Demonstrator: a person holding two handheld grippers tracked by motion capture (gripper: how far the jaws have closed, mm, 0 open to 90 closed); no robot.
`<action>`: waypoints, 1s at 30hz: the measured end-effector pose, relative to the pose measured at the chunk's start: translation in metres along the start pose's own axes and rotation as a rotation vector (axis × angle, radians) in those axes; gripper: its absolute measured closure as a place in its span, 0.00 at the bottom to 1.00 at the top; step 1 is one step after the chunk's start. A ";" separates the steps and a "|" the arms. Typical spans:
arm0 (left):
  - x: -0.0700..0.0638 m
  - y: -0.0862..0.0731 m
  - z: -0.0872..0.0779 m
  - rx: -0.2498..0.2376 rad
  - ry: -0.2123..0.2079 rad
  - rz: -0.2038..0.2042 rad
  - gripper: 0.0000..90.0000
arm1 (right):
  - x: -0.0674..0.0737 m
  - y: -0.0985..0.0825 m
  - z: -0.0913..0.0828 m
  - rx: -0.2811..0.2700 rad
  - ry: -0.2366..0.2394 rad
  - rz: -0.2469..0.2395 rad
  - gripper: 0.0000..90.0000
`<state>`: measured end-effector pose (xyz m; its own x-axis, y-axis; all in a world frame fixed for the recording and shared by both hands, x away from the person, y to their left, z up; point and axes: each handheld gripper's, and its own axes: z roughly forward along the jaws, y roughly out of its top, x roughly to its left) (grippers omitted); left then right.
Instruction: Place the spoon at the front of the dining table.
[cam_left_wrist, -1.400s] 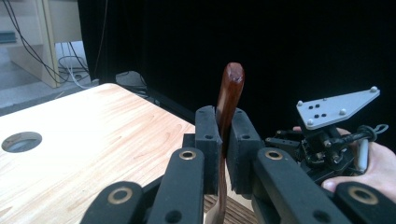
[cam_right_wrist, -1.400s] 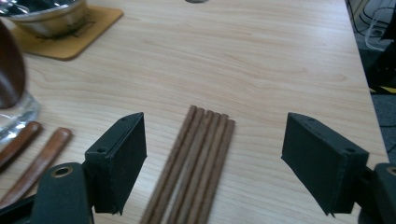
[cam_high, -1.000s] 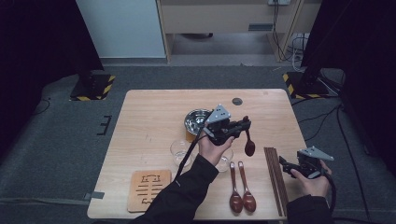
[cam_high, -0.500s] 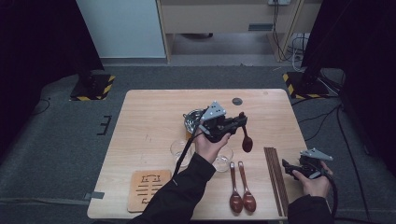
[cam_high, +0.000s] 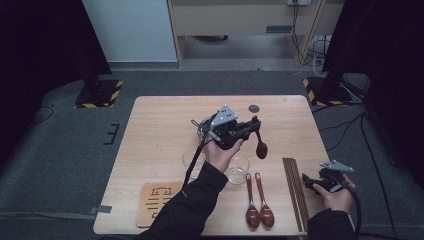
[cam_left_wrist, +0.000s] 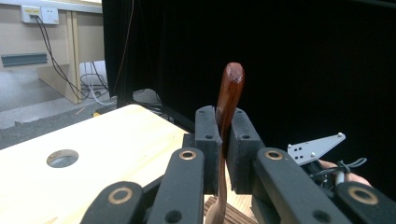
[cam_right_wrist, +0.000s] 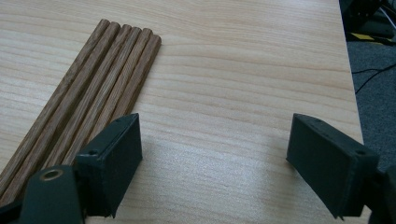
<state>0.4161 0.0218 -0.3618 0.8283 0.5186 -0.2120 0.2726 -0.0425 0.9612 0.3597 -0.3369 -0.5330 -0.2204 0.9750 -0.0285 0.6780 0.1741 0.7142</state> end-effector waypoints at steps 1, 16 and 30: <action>0.000 0.001 0.000 -0.001 0.000 -0.001 0.93 | 0.000 0.000 0.000 -0.004 0.001 0.007 0.19; 0.009 0.009 -0.010 -0.033 0.026 -0.005 0.93 | -0.003 -0.004 0.002 -0.022 0.014 0.026 0.15; 0.019 0.015 -0.022 -0.058 0.057 -0.007 0.93 | -0.004 -0.004 0.004 -0.008 0.011 0.035 0.08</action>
<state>0.4249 0.0497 -0.3470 0.7969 0.5665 -0.2098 0.2479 0.0100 0.9687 0.3606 -0.3405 -0.5380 -0.2048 0.9788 0.0041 0.6798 0.1392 0.7200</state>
